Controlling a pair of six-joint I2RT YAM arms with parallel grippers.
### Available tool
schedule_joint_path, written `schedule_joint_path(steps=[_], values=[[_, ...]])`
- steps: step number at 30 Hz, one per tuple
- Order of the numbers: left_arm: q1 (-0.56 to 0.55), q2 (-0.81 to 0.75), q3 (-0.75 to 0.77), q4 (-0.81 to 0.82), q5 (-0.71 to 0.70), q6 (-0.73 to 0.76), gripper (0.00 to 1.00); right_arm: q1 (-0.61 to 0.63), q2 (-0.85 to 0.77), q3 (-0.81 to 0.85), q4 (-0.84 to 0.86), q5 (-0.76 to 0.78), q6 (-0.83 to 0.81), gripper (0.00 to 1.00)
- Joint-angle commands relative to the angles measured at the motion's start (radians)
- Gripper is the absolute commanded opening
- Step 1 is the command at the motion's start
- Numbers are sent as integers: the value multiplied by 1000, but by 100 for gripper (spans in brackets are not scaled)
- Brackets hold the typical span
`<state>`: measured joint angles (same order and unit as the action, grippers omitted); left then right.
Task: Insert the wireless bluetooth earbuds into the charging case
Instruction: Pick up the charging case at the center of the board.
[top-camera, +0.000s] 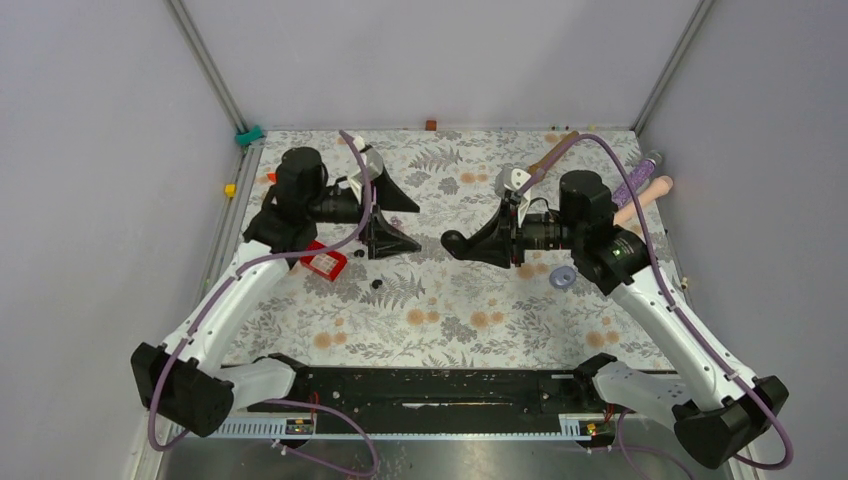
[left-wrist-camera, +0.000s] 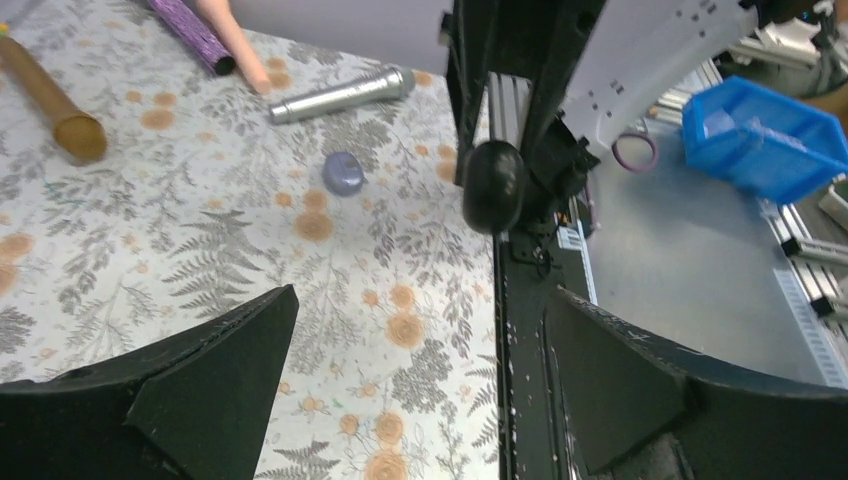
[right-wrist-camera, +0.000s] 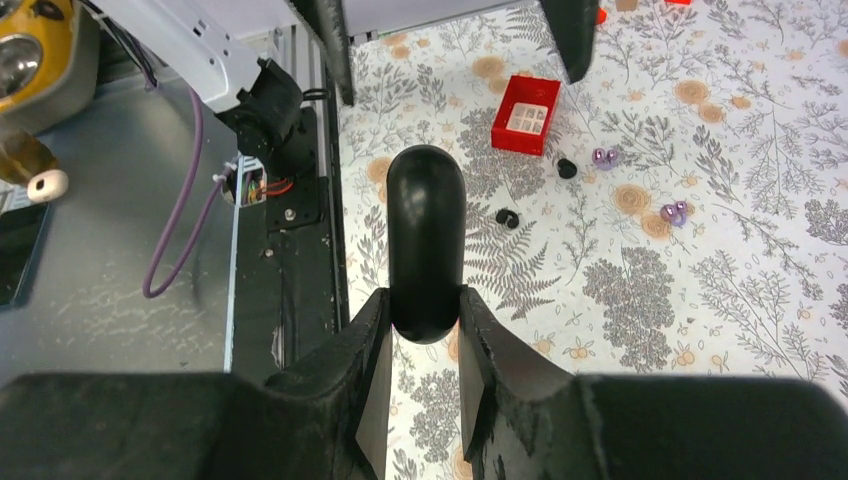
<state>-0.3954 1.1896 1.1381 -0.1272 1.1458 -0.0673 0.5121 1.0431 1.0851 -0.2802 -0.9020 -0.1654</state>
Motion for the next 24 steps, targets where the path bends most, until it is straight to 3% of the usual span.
schedule_joint_path(steps=[1,4,10,14,24], values=[[-63,-58,-12,-251,-42,273,99,6,-29,-2,-51,6,-80,11],[-106,-67,-46,-286,-73,359,99,6,-31,-21,-35,11,-72,11],[-156,-5,-64,-286,-31,376,98,6,-12,-55,27,-2,-31,11],[-188,43,-56,-285,-44,371,92,8,4,-68,51,-34,-8,11],[-218,65,-123,-18,-66,137,74,19,26,-152,257,-30,123,11]])
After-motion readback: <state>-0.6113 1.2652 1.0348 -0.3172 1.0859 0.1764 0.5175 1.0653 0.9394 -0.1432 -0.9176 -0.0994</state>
